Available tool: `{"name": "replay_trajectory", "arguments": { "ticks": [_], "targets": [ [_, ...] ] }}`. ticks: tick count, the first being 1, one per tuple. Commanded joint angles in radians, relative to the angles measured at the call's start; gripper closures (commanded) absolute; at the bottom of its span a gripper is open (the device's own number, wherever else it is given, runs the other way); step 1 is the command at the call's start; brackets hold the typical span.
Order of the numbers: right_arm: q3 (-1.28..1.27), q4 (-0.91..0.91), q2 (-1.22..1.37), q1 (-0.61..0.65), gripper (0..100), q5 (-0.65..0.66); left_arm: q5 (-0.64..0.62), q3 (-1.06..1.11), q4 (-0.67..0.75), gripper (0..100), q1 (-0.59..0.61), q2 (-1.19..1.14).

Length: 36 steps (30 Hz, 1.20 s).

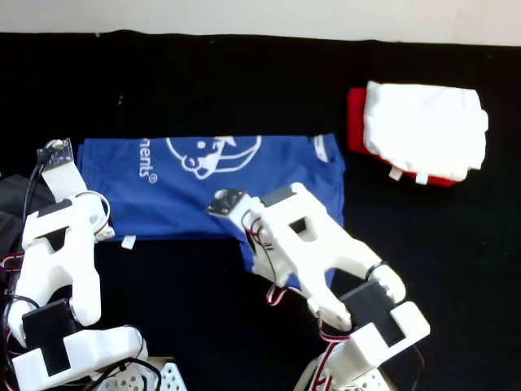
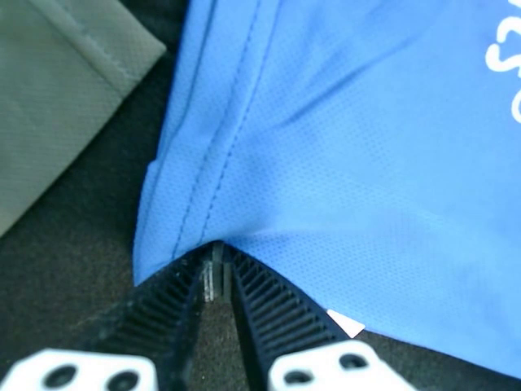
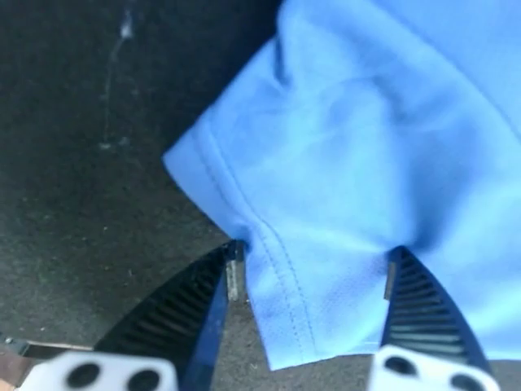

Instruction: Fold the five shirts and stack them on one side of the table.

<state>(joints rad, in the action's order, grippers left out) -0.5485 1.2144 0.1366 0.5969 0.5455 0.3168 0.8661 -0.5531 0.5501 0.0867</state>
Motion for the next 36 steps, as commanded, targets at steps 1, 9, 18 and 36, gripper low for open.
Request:
{"name": "replay_trajectory", "arguments": {
  "ticks": [1,9,18,36],
  "targets": [
    [0.035,-0.022,0.073,-0.058,72.2,0.018,-0.006,-0.002,0.026,99,0.012,-0.001],
    [0.096,-0.022,0.093,-0.074,99.5,0.02,-0.006,-0.002,0.026,99,0.01,-0.001],
    [0.358,0.194,0.093,-0.171,99.3,0.023,-0.006,-0.002,0.026,99,0.01,-0.001],
    [0.294,0.332,-0.085,0.05,72.9,0.061,-0.006,-0.002,0.026,99,0.01,-0.001]
  ]
}}
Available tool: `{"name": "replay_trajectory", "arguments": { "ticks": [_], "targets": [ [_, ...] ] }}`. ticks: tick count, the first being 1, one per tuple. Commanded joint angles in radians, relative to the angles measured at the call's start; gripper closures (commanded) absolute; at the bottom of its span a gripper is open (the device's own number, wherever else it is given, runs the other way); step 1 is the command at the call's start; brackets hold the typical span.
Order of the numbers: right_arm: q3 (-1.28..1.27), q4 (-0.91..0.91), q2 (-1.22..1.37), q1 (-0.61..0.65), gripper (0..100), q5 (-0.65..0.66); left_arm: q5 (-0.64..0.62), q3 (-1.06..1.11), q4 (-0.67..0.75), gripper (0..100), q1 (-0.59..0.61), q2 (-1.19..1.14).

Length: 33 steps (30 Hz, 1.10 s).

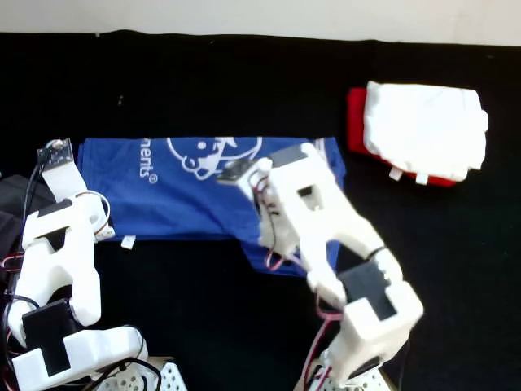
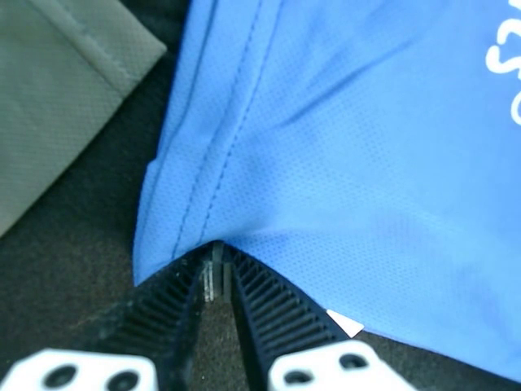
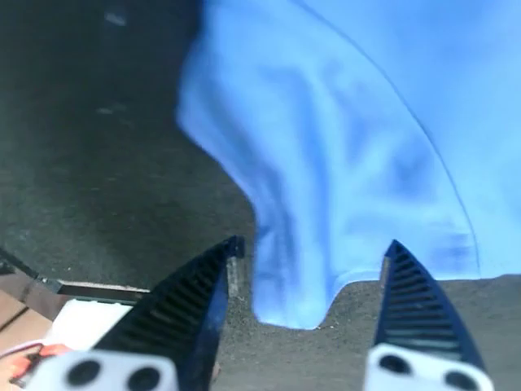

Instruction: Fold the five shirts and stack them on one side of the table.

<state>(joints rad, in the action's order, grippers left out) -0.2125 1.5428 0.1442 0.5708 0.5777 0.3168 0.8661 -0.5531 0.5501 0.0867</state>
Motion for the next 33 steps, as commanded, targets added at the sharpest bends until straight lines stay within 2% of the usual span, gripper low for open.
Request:
{"name": "replay_trajectory", "arguments": {
  "ticks": [1,5,9,16,20,25,27,29,33],
  "targets": [
    [-0.073,0.004,-0.102,0.097,72.9,0.037,-0.006,-0.002,0.026,99,0.01,-0.001],
    [-0.186,-0.082,-0.084,0.124,73.1,0.038,-0.006,-0.002,0.026,99,0.01,-0.001],
    [-0.234,-0.245,-0.024,0.045,73.1,0.04,-0.006,-0.002,0.026,99,0.01,-0.001],
    [-0.229,-0.343,0.165,-0.021,73.1,0.041,-0.006,-0.002,0.026,99,0.01,-0.001],
    [-0.171,-0.341,0.177,-0.033,74.5,0.038,-0.006,-0.002,0.026,99,0.01,-0.001],
    [-0.134,-0.34,0.177,-0.033,99.8,0.037,-0.006,-0.002,0.026,99,0.01,-0.001],
    [-0.119,-0.332,0.17,-0.053,97.1,0.037,-0.006,-0.002,0.026,99,0.01,-0.001],
    [-0.077,-0.294,0.154,-0.074,99.5,0.037,-0.006,-0.002,0.026,99,0.01,-0.001],
    [0.048,-0.153,0.087,-0.119,99.1,0.037,-0.006,-0.002,0.026,99,0.01,-0.001]
  ]
}}
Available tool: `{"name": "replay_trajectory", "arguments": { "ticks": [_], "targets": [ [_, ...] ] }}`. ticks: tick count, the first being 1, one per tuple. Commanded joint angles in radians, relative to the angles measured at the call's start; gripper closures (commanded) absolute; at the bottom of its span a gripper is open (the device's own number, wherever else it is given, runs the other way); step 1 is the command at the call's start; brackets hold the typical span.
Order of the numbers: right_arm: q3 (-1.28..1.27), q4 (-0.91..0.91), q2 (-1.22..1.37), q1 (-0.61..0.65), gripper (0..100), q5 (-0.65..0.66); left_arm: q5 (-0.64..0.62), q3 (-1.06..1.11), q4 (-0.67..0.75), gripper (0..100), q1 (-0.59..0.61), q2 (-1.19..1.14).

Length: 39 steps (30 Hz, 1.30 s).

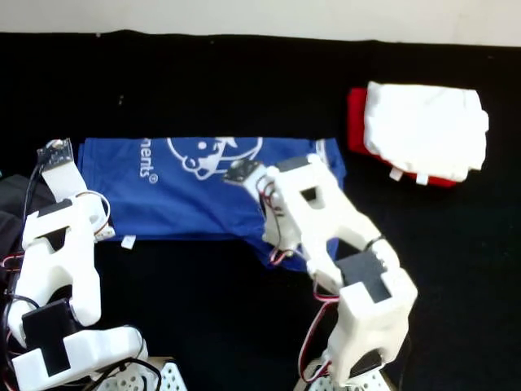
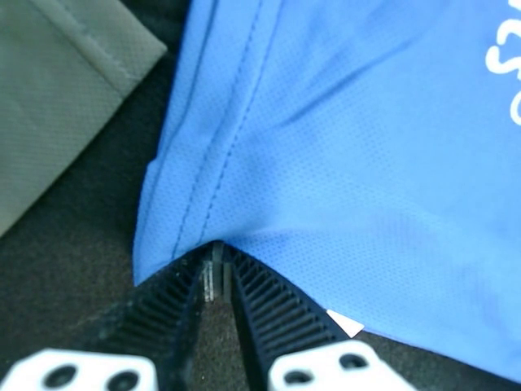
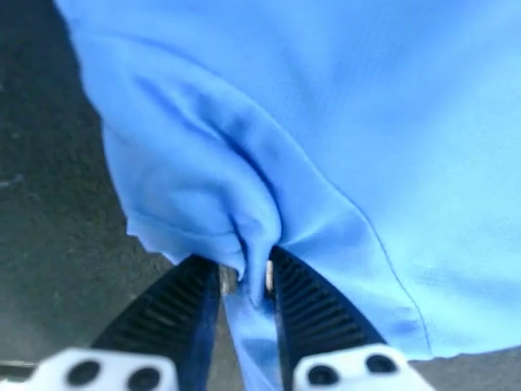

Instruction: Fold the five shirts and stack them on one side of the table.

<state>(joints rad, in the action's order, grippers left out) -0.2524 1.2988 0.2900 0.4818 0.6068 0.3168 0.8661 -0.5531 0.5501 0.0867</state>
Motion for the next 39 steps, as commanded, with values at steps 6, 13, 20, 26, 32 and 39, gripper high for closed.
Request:
{"name": "replay_trajectory", "arguments": {
  "ticks": [6,13,20,26,32,39],
  "targets": [
    [0.289,0.239,-0.151,-0.073,99.2,0.009,-0.006,-0.002,0.026,99,0.01,-0.001],
    [0.564,0.232,0.048,-0.117,99.0,0.008,-0.006,-0.002,0.026,99,0.01,-0.001],
    [1.035,0.236,0.406,-0.119,89.4,-0.141,-0.006,-0.002,0.026,99,0.01,-0.001],
    [1.392,0.269,0.602,-0.147,80.3,-0.371,-0.006,-0.002,0.026,99,0.01,-0.001],
    [1.641,0.43,0.631,-0.171,80.0,-0.414,-0.006,-0.002,0.026,99,0.01,-0.001],
    [1.656,0.469,0.613,-0.165,88.9,-0.408,-0.006,-0.002,0.026,99,0.01,-0.001]
  ]
}}
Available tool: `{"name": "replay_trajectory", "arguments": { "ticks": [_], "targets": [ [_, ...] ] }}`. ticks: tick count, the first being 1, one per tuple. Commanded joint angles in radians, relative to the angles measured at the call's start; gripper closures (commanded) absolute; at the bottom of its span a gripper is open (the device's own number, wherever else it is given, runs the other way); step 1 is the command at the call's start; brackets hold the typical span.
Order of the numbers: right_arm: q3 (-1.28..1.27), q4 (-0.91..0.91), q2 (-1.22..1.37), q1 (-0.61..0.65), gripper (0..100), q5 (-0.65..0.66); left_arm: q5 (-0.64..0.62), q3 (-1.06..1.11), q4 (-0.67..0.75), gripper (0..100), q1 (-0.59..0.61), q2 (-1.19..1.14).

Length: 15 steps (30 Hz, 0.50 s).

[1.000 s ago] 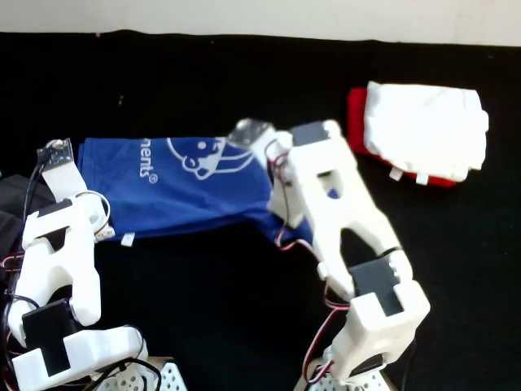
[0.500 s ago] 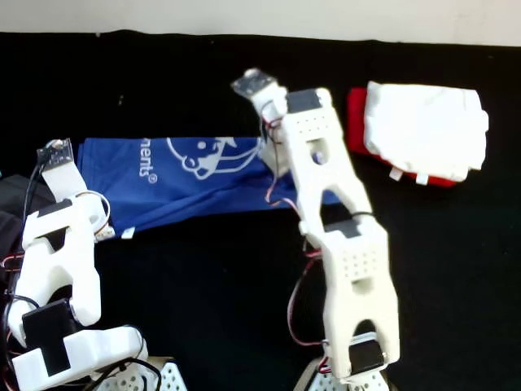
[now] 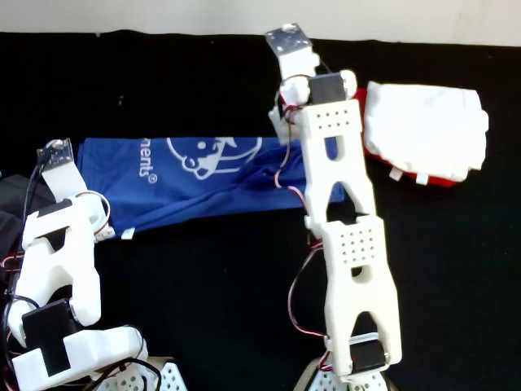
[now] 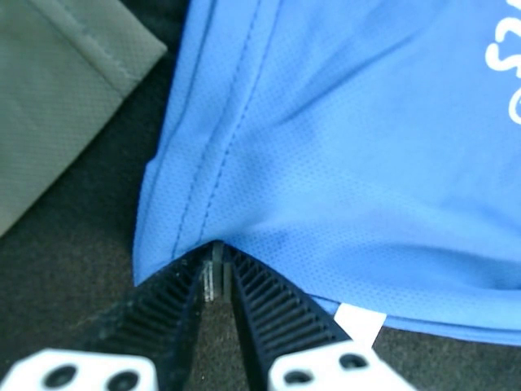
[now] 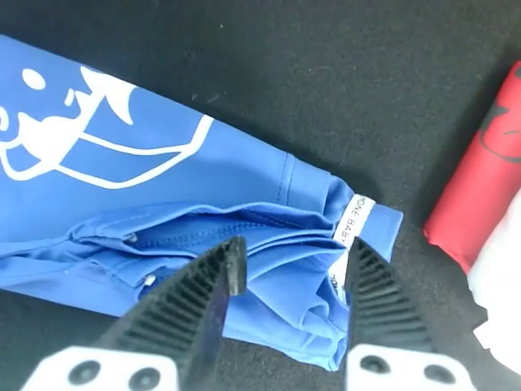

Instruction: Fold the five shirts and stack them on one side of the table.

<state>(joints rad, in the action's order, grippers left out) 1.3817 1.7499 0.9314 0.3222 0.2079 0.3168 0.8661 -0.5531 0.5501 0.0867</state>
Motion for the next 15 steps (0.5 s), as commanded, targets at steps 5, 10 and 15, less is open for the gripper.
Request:
{"name": "replay_trajectory", "arguments": {
  "ticks": [5,10,15],
  "targets": [
    [-0.249,0.016,-0.22,0.001,99.1,-0.009,-0.006,-0.002,0.026,99,0.01,-0.001],
    [-0.668,-0.007,-0.409,0.036,99.2,-0.008,-0.006,-0.002,0.026,99,0.01,-0.001],
    [-0.851,-0.128,-0.406,0.085,99.2,-0.008,-0.006,-0.002,0.026,99,0.01,-0.001]
  ]
}}
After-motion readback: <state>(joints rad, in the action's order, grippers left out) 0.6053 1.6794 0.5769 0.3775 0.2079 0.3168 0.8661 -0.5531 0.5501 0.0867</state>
